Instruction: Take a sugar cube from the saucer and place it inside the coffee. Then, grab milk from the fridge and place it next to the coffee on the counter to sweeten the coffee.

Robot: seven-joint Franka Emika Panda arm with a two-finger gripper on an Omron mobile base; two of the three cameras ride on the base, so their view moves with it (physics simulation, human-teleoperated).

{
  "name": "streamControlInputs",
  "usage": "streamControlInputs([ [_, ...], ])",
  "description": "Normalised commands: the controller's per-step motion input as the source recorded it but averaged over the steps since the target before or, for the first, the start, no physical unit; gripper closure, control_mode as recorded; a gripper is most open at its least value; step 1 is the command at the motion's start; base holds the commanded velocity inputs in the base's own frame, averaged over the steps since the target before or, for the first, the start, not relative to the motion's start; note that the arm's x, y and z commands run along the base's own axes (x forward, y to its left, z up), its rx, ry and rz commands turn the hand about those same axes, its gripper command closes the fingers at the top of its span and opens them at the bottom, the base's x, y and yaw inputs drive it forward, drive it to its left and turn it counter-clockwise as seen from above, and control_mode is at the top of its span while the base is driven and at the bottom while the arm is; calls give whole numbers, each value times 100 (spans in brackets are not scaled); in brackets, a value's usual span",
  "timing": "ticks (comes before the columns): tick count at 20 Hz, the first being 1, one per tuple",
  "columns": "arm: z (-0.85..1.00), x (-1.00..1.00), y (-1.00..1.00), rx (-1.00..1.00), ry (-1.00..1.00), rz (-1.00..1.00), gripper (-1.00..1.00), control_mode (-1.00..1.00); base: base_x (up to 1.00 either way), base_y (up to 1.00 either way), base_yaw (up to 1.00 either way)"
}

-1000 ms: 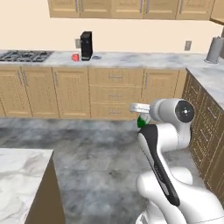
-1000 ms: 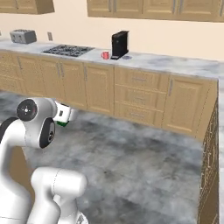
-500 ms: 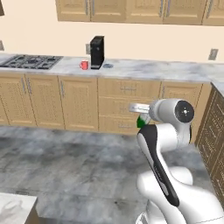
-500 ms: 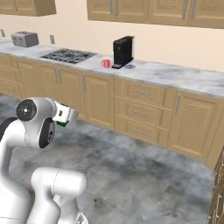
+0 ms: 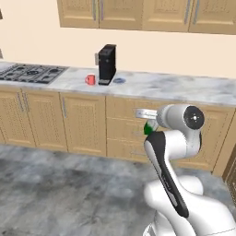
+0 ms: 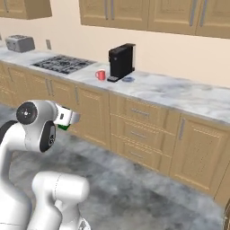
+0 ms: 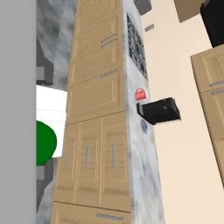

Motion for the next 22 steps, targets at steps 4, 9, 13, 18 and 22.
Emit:
streamControlInputs([
  [4, 0, 0, 0, 0, 0, 0, 100, 100, 100, -3, 12],
  [9, 0, 0, 0, 0, 0, 0, 100, 100, 100, 25, 2],
  [13, 0, 0, 0, 0, 0, 0, 100, 100, 100, 67, 0],
  [18, 0, 0, 0, 0, 0, 0, 100, 100, 100, 100, -15],
  [22, 0, 0, 0, 0, 0, 0, 100, 100, 100, 90, -23],
])
